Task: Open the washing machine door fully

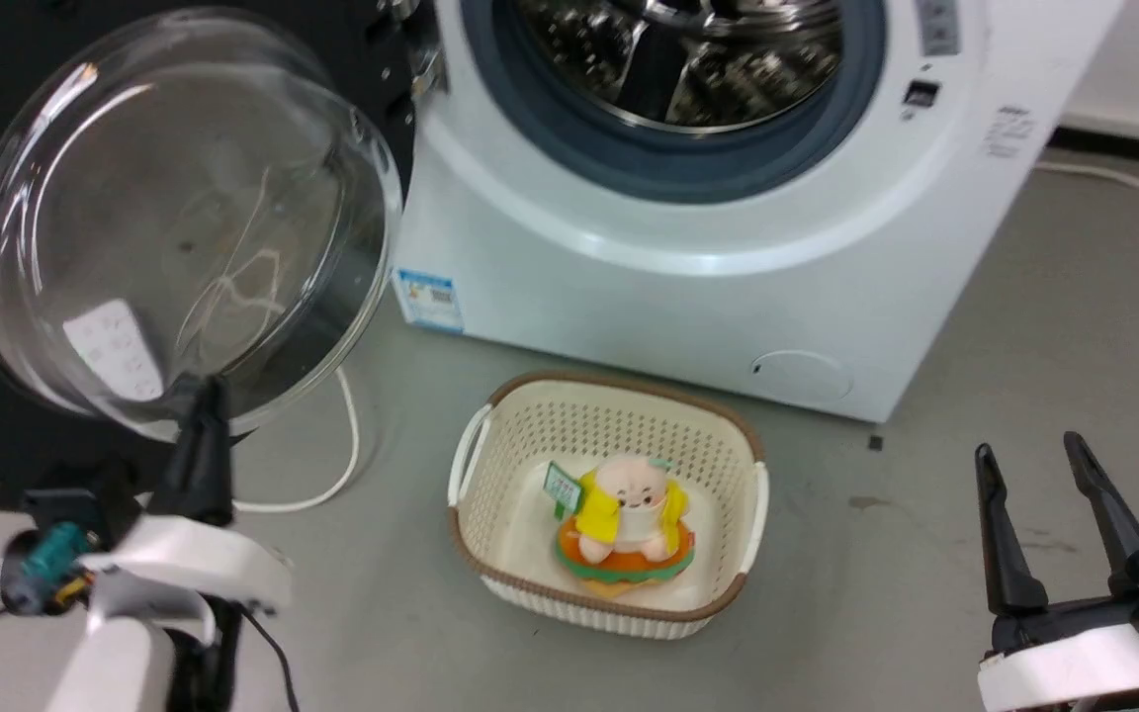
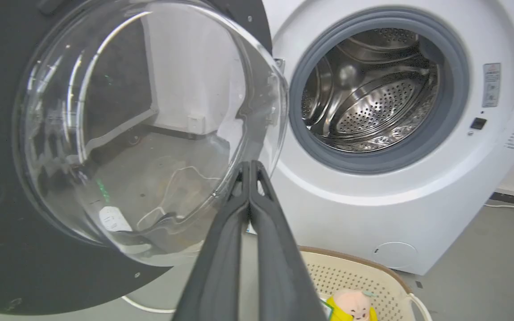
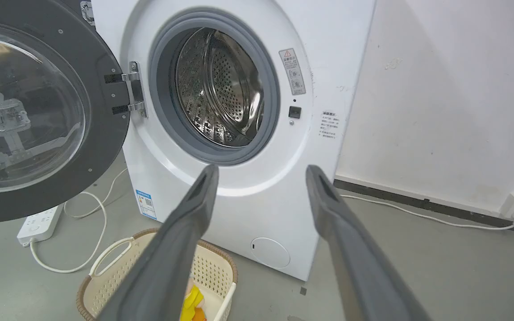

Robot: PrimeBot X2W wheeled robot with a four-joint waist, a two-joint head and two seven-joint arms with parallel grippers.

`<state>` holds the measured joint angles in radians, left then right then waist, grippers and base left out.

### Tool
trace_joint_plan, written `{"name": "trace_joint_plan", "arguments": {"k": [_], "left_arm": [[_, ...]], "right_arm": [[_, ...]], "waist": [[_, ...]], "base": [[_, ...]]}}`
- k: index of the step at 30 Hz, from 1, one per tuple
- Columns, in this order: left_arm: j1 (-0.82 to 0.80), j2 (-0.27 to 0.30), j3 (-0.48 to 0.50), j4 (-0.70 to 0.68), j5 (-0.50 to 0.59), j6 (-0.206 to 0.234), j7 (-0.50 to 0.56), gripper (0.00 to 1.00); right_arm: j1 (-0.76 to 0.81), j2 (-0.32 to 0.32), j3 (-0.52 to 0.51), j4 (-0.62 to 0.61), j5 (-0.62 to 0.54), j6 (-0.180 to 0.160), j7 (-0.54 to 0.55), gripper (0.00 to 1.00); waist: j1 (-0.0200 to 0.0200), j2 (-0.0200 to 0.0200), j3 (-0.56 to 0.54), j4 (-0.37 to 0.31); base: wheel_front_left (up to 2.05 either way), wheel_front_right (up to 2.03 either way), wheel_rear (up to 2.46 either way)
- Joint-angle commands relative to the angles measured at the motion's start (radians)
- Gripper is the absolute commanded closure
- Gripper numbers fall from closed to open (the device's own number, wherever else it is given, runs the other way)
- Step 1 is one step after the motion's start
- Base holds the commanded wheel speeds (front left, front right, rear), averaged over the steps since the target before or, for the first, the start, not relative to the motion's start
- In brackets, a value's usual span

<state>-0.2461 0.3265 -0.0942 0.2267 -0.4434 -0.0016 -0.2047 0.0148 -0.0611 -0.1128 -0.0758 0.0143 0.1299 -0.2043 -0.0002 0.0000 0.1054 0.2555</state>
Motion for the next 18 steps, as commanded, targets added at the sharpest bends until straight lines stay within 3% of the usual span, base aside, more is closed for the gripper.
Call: {"name": "trace_joint_plan", "arguments": {"k": [1, 8, 18], "left_arm": [[0.026, -0.009, -0.010, -0.021, 0.010, 0.008, -0.004, 1.00], [0.148, -0.061, -0.066, -0.140, 0.036, 0.055, 0.002, 1.00], [0.290, -0.118, -0.151, -0.170, 0.088, 0.115, -0.008, 1.00]], "right_arm": [[0.008, 0.006, -0.002, -0.002, -0.007, 0.001, -0.006, 0.00], [0.049, 0.010, -0.007, 0.001, -0.010, 0.001, -0.008, 0.00], [0.115, 0.011, -0.006, 0.039, 0.049, 0.001, -0.011, 0.00]], "waist": [[0.0002, 0.0000, -0.046, -0.044], [0.0002, 0.0000, -0.094, -0.093], [0.0002, 0.0000, -0.122, -0.137]], "base": [[0.00, 0.00, 0.00], [0.00, 0.00, 0.00], [0.00, 0.00, 0.00]]}}
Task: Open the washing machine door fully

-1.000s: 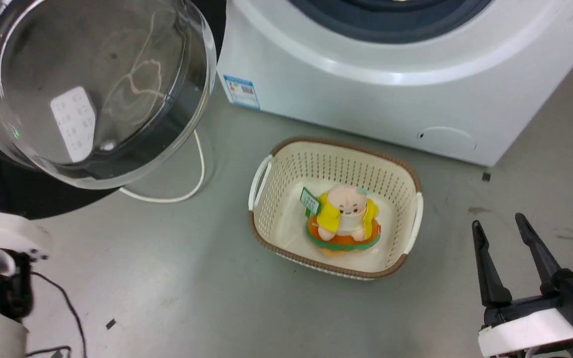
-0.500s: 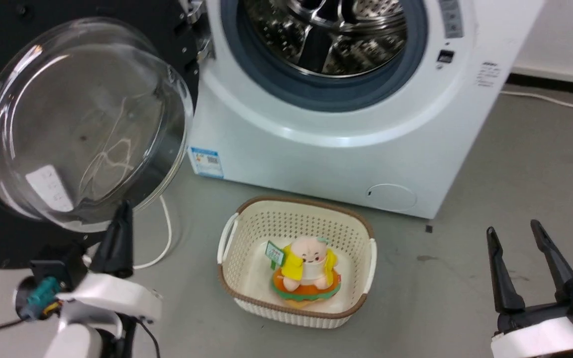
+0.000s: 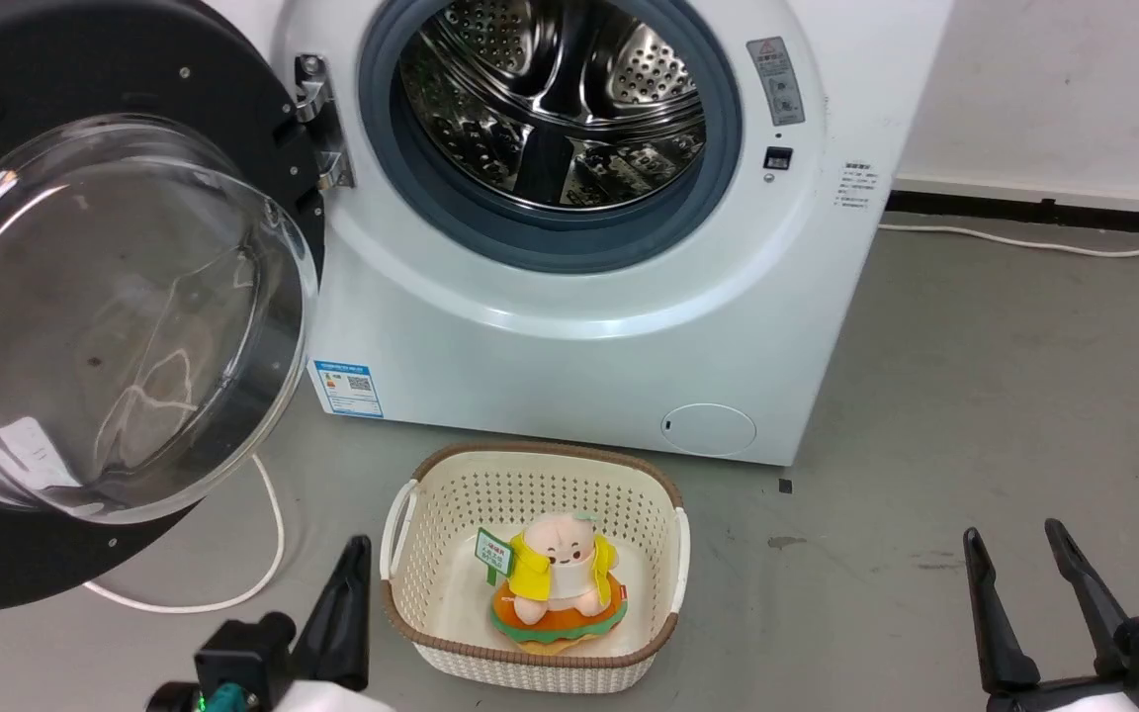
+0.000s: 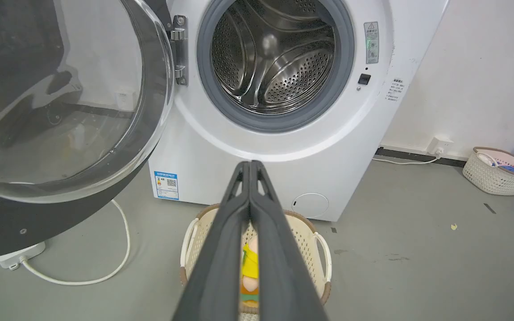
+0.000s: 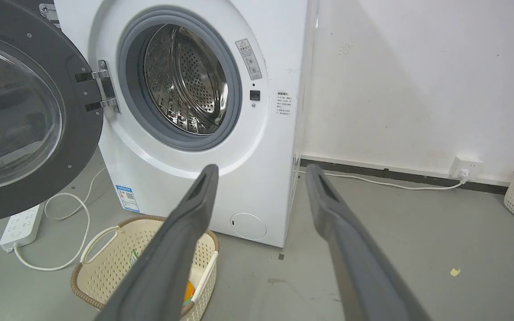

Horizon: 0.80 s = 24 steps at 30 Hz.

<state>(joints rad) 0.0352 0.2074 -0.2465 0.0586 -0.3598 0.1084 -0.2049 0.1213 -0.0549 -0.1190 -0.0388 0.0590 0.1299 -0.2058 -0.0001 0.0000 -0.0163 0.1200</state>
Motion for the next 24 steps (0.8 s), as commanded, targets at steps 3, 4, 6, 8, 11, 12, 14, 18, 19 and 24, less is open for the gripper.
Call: {"name": "trace_joint_plan", "arguments": {"k": [3, 4, 6, 8, 11, 12, 14, 18, 19, 24], "left_arm": [[0.018, 0.003, -0.009, 0.008, 0.016, 0.011, -0.011, 1.00], [0.018, 0.006, -0.018, 0.014, 0.024, 0.010, -0.012, 1.00], [0.016, 0.010, -0.026, 0.021, 0.032, 0.009, -0.013, 1.00], [0.014, 0.013, -0.030, 0.028, 0.040, 0.013, -0.014, 0.27], [0.010, 0.013, -0.035, 0.034, 0.049, 0.021, -0.016, 0.00], [0.010, 0.012, -0.037, 0.034, 0.050, 0.022, -0.016, 0.00], [0.008, 0.011, -0.040, 0.037, 0.051, 0.024, -0.017, 0.00], [0.002, 0.010, -0.050, 0.038, 0.055, 0.028, -0.018, 0.00], [0.001, 0.010, -0.051, 0.038, 0.056, 0.029, -0.018, 0.00], [-0.005, 0.011, -0.053, 0.031, 0.056, 0.035, -0.018, 0.00]], "right_arm": [[0.015, 0.005, 0.006, 0.018, 0.018, 0.001, 0.000, 0.00], [0.017, 0.005, 0.010, 0.029, 0.020, 0.001, 0.003, 0.00], [0.018, 0.005, 0.013, 0.037, 0.022, 0.001, 0.003, 0.00], [0.017, 0.005, 0.015, 0.043, 0.025, 0.001, 0.003, 0.00], [0.014, 0.005, 0.016, 0.049, 0.028, 0.001, 0.002, 0.00], [0.012, 0.005, 0.016, 0.050, 0.029, 0.001, 0.002, 0.00], [0.011, 0.005, 0.016, 0.052, 0.031, 0.001, 0.001, 0.00], [0.009, 0.005, 0.017, 0.055, 0.034, 0.001, -0.001, 0.00], [0.009, 0.005, 0.017, 0.055, 0.035, 0.001, -0.001, 0.00], [0.006, 0.005, 0.018, 0.055, 0.036, 0.001, -0.001, 0.00]], "waist": [[0.0001, 0.0000, -0.002, -0.006], [0.0001, 0.0000, -0.002, -0.007], [0.0001, 0.0000, -0.003, -0.008], [0.0001, 0.0000, -0.003, -0.009], [0.0001, 0.0000, -0.004, -0.010], [0.0001, 0.0000, -0.003, -0.011], [0.0001, 0.0000, -0.003, -0.011], [0.0001, 0.0000, -0.005, -0.010], [0.0001, 0.0000, -0.005, -0.010], [0.0001, 0.0000, -0.006, -0.010]], "base": [[0.00, 0.00, 0.00], [0.00, 0.00, 0.00], [0.00, 0.00, 0.00], [0.00, 0.00, 0.00], [0.00, 0.00, 0.00], [0.00, 0.00, 0.00], [0.00, 0.00, 0.00], [0.00, 0.00, 0.00], [0.00, 0.00, 0.00], [0.00, 0.00, 0.00]]}}
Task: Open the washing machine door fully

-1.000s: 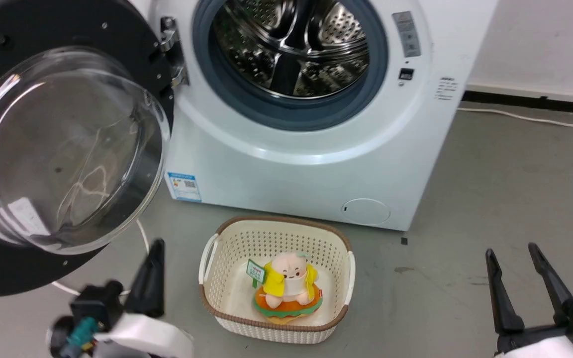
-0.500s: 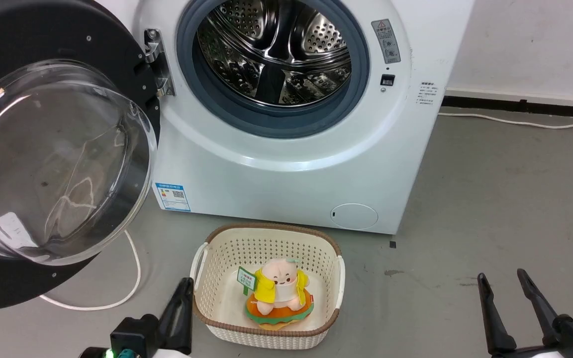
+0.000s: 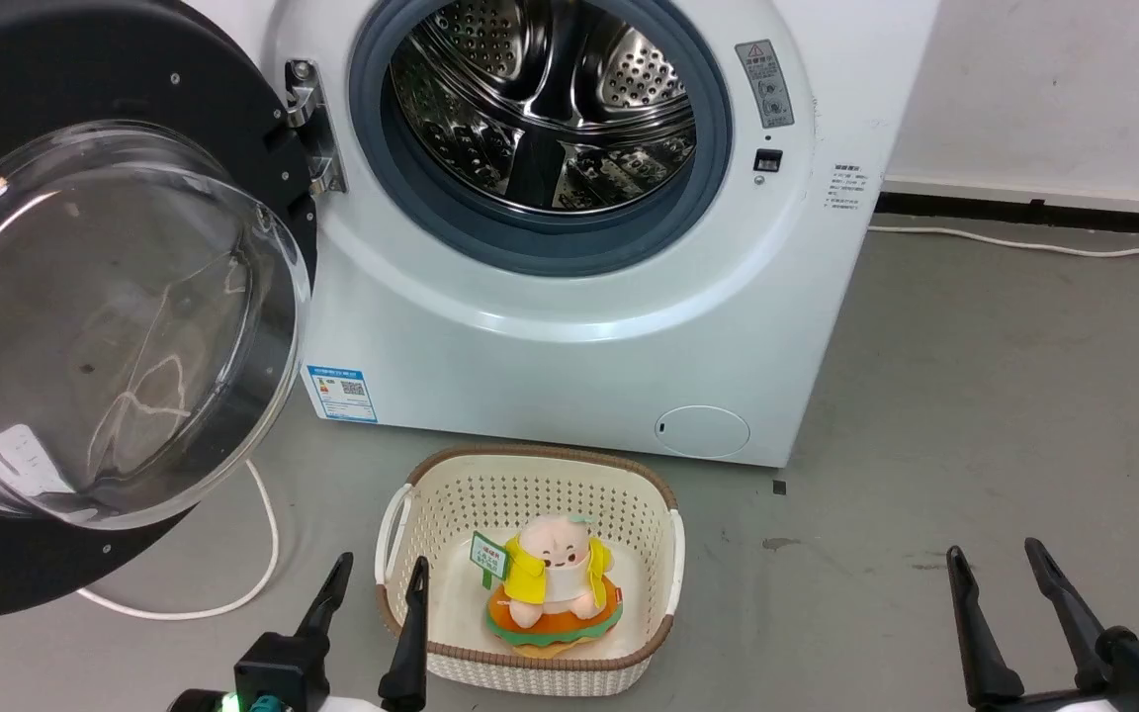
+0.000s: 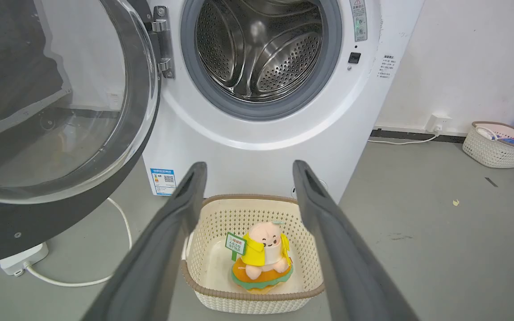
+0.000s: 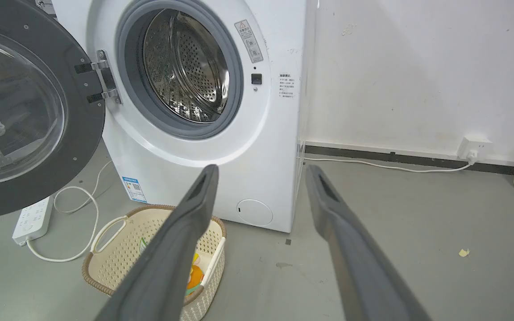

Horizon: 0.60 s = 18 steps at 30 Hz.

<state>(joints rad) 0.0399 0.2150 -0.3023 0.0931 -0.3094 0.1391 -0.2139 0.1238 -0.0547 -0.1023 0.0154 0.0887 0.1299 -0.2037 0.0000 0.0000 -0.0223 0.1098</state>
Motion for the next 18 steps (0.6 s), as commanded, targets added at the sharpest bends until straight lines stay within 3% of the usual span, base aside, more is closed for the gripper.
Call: {"name": "trace_joint_plan", "arguments": {"k": [1, 3, 4, 18], "left_arm": [[-0.009, 0.004, 0.002, -0.004, 0.005, 0.004, -0.009, 0.00], [-0.011, 0.005, 0.001, -0.006, 0.003, 0.002, -0.009, 0.00], [-0.001, 0.000, -0.001, -0.003, -0.001, 0.000, 0.000, 1.00], [-0.004, -0.018, 0.026, -0.010, 0.029, -0.014, 0.022, 1.00]], "right_arm": [[0.003, 0.004, 0.001, 0.001, 0.006, 0.001, -0.003, 0.00], [0.002, 0.004, 0.002, 0.001, 0.007, 0.001, -0.003, 0.00], [0.000, 0.000, 0.002, 0.000, 0.000, 0.000, 0.000, 1.00], [-0.013, 0.000, 0.011, -0.001, -0.009, 0.000, 0.020, 1.00]], "waist": [[0.0000, 0.0000, 0.000, 0.000], [0.0000, 0.0000, 0.000, 0.000], [0.0000, 0.0000, 0.000, 0.000], [0.0000, 0.0000, 0.002, -0.010]], "base": [[0.00, 0.00, 0.00], [0.00, 0.00, 0.00], [0.00, 0.00, 0.00], [0.00, 0.00, 0.00]]}}
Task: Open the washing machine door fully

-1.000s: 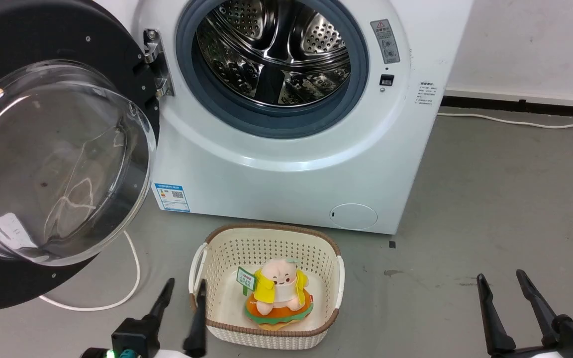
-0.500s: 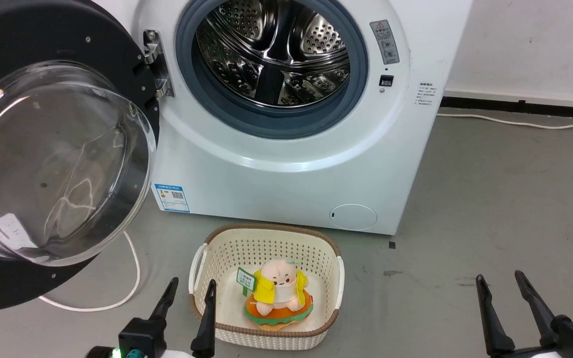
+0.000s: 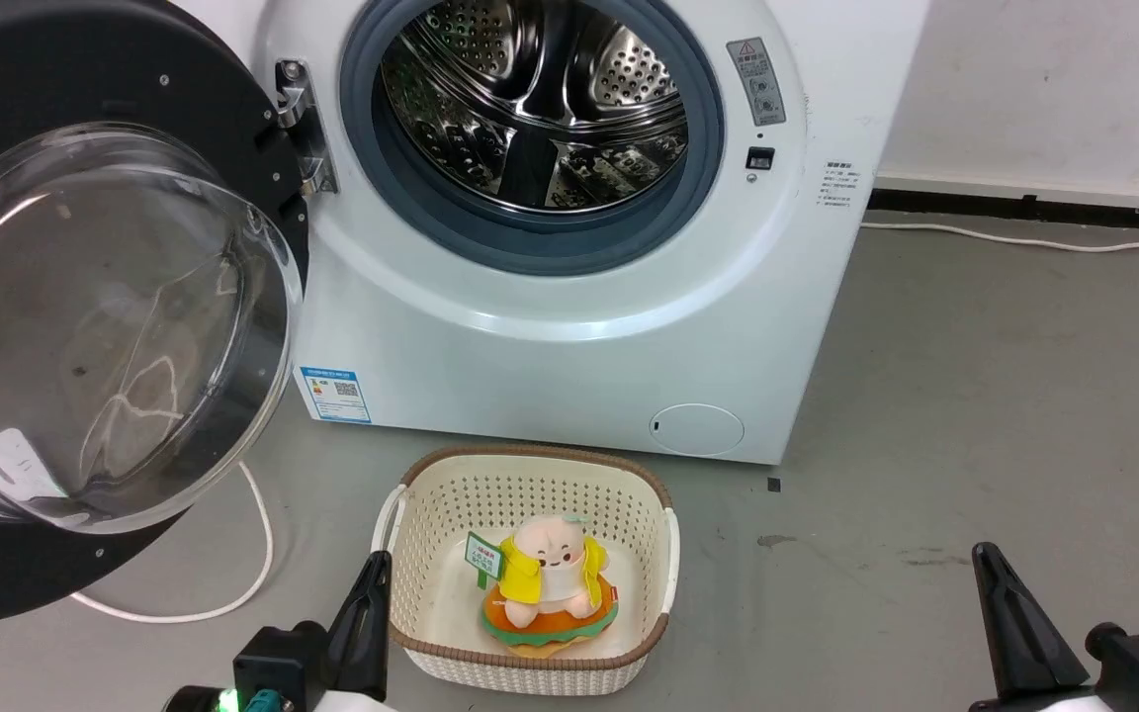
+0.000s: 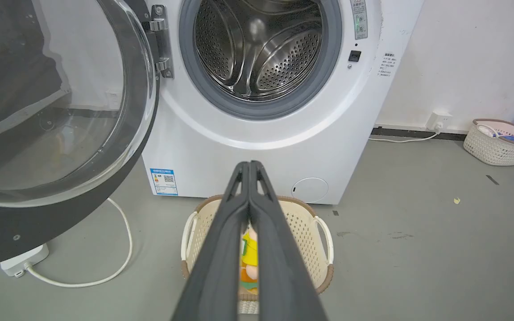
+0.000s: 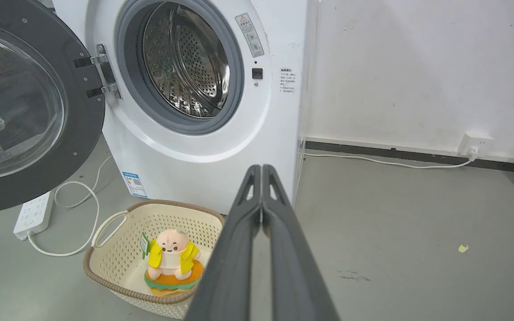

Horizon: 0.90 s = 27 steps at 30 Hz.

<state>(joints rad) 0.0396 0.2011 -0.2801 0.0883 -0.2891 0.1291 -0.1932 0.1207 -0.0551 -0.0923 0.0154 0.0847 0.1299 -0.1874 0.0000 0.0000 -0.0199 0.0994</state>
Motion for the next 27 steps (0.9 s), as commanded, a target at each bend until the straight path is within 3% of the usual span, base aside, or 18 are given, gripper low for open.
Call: {"name": "trace_joint_plan", "arguments": {"k": [1, 27], "left_arm": [[-0.004, -0.006, 0.006, -0.006, 0.011, -0.005, 0.003, 1.00], [-0.012, -0.039, 0.069, -0.025, 0.075, -0.034, 0.047, 1.00]], "right_arm": [[-0.010, 0.001, 0.002, -0.002, -0.005, 0.000, 0.005, 1.00], [-0.036, 0.002, 0.023, -0.005, -0.024, 0.000, 0.047, 1.00]], "waist": [[0.0000, 0.0000, 0.000, -0.001], [0.0000, 0.0000, 0.005, -0.024]], "base": [[0.00, 0.00, 0.00], [0.00, 0.00, 0.00]]}}
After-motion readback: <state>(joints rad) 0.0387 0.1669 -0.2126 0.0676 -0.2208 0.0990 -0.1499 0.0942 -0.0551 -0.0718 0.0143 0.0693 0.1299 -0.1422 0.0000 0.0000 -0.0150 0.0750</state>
